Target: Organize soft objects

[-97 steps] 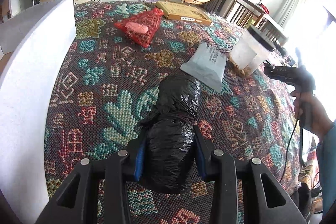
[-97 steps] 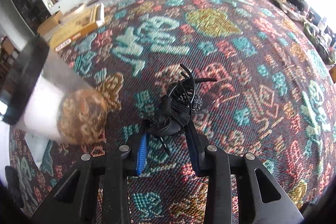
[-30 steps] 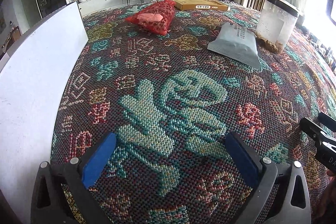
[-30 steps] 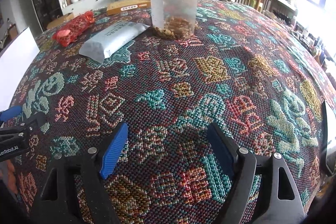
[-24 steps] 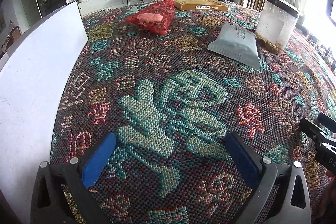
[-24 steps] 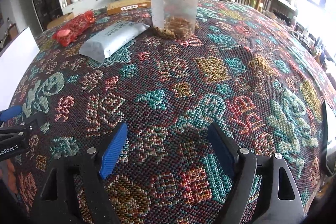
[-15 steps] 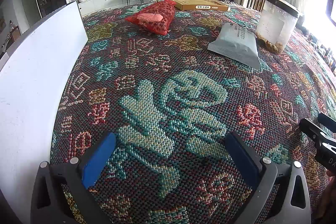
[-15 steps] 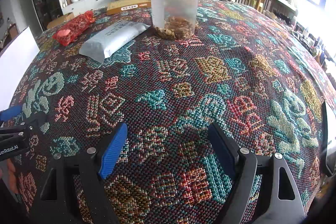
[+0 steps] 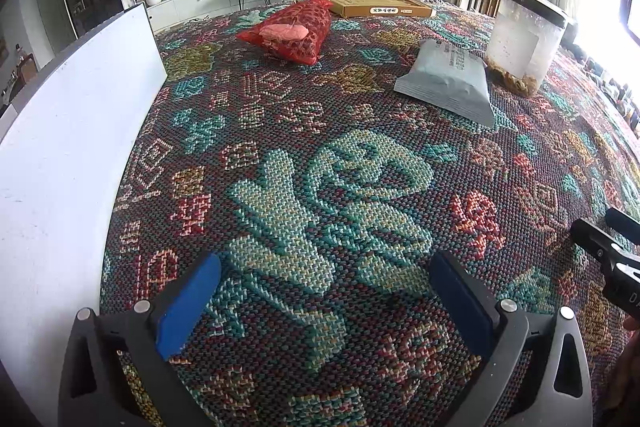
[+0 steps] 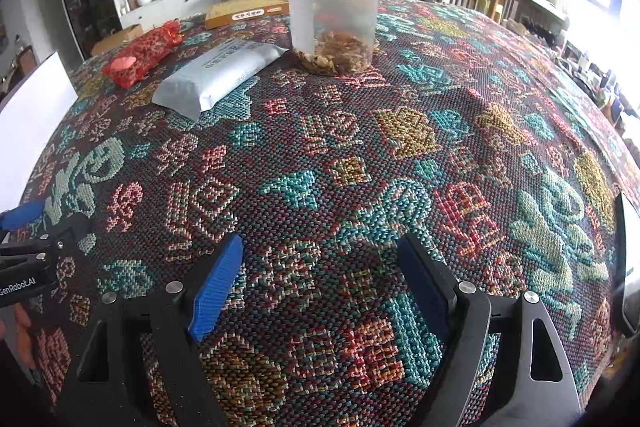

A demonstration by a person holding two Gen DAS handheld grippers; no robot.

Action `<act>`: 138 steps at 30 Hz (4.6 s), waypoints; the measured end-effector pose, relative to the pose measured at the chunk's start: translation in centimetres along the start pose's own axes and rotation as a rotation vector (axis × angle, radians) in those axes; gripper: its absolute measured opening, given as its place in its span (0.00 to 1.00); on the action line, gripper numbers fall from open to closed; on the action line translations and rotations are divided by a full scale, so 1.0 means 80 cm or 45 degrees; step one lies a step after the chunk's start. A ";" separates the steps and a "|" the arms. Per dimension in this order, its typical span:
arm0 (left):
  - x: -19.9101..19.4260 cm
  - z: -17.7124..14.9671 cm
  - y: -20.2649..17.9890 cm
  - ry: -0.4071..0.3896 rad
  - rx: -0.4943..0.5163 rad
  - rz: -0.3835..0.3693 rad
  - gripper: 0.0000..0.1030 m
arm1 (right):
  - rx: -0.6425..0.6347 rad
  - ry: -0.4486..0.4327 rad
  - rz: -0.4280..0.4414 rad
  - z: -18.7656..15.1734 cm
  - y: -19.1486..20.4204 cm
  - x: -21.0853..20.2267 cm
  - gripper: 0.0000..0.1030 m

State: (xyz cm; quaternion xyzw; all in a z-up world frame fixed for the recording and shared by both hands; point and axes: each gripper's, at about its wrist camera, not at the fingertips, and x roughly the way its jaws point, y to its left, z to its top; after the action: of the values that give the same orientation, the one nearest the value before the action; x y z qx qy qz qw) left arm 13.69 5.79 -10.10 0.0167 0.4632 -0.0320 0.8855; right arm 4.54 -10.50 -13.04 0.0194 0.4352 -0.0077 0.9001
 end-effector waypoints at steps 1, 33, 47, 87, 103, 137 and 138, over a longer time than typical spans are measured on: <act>-0.002 -0.005 0.003 -0.006 -0.012 -0.001 1.00 | 0.007 0.024 0.003 0.004 0.000 0.001 0.81; -0.003 -0.007 0.008 -0.015 -0.025 0.004 1.00 | -0.120 0.203 0.156 0.066 -0.117 0.019 0.67; -0.003 -0.007 0.007 -0.015 -0.025 0.006 1.00 | 0.125 0.070 0.148 0.208 -0.219 0.095 0.72; 0.170 0.273 0.055 0.169 -0.011 -0.050 0.36 | 0.166 0.084 0.124 0.224 -0.237 0.106 0.80; -0.038 0.259 0.061 0.016 -0.072 -0.394 0.29 | -0.042 0.021 0.084 0.299 -0.178 -0.019 0.60; -0.324 -0.100 0.294 -0.139 -0.416 0.725 0.97 | -0.727 0.145 0.868 0.044 0.374 -0.245 0.77; -0.325 -0.100 0.289 -0.131 -0.427 0.701 0.97 | -0.738 0.144 0.853 0.041 0.375 -0.247 0.77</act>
State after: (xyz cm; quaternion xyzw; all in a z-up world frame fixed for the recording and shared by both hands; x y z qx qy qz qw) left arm -6.00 30.36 6.70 -0.0066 0.3949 0.2847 0.8735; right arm -4.26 19.29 5.31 -0.0934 0.4377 0.4078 0.7959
